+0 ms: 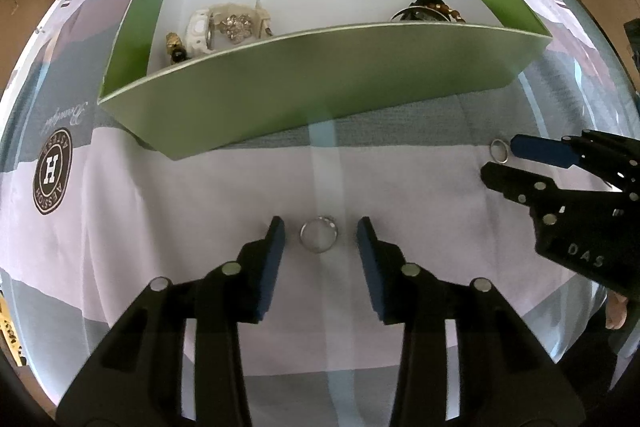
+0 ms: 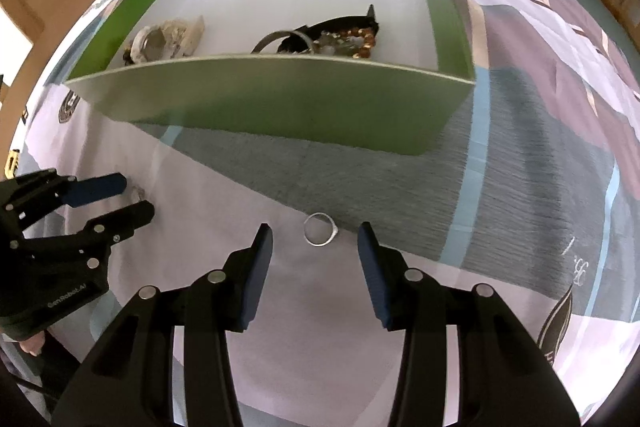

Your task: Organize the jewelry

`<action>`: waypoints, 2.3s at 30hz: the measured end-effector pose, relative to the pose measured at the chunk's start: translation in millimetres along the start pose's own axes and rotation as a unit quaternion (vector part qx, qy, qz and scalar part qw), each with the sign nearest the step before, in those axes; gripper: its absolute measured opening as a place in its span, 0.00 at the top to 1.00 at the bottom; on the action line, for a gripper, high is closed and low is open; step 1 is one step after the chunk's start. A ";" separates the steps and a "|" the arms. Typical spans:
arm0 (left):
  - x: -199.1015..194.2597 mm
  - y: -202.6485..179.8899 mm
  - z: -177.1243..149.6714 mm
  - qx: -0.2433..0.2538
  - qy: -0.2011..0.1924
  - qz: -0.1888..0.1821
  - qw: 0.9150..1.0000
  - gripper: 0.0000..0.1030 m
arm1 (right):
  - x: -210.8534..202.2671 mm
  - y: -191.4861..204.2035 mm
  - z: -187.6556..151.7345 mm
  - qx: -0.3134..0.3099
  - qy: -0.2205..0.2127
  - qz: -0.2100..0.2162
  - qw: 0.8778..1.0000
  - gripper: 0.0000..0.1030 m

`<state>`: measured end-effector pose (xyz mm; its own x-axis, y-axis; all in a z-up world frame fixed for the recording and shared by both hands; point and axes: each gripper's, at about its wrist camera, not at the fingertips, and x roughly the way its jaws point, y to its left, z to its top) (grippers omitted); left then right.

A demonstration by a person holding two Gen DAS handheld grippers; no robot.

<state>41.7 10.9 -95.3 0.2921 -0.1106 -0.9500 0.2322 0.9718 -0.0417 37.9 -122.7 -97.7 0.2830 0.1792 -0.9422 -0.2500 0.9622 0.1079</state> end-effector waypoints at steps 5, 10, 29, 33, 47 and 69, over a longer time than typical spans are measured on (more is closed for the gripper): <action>-0.2 0.2 -0.5 0.002 -0.001 0.000 1.000 0.69 | 1.4 3.0 -1.7 -0.013 -0.002 -0.010 1.000 0.56; -0.2 0.6 0.0 0.001 0.000 -0.001 1.000 0.70 | 2.1 1.6 -3.6 -0.014 -0.003 -0.012 1.000 0.56; 1.7 -4.2 -1.2 0.010 -0.007 0.004 1.000 0.76 | 2.2 15.2 -5.5 -0.026 -0.008 -0.017 0.999 0.80; 1.9 -3.2 -0.9 0.009 -0.008 0.003 1.000 0.79 | 2.4 18.0 -5.7 -0.036 -0.008 -0.022 0.999 0.81; -2.8 21.6 5.4 -0.041 -0.005 -0.024 0.999 0.69 | 2.4 7.4 -0.4 -0.024 -0.001 -0.003 1.000 0.78; -10.5 34.8 9.2 -0.064 -0.023 -0.021 0.997 0.58 | -8.8 -24.0 10.7 0.015 -0.010 0.005 1.000 0.62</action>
<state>55.2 44.0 -83.9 0.3285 -0.1579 -0.9312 0.1256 0.9845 -0.1227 51.4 -145.2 -88.6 0.3001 0.1924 -0.9343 -0.2241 0.9662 0.1270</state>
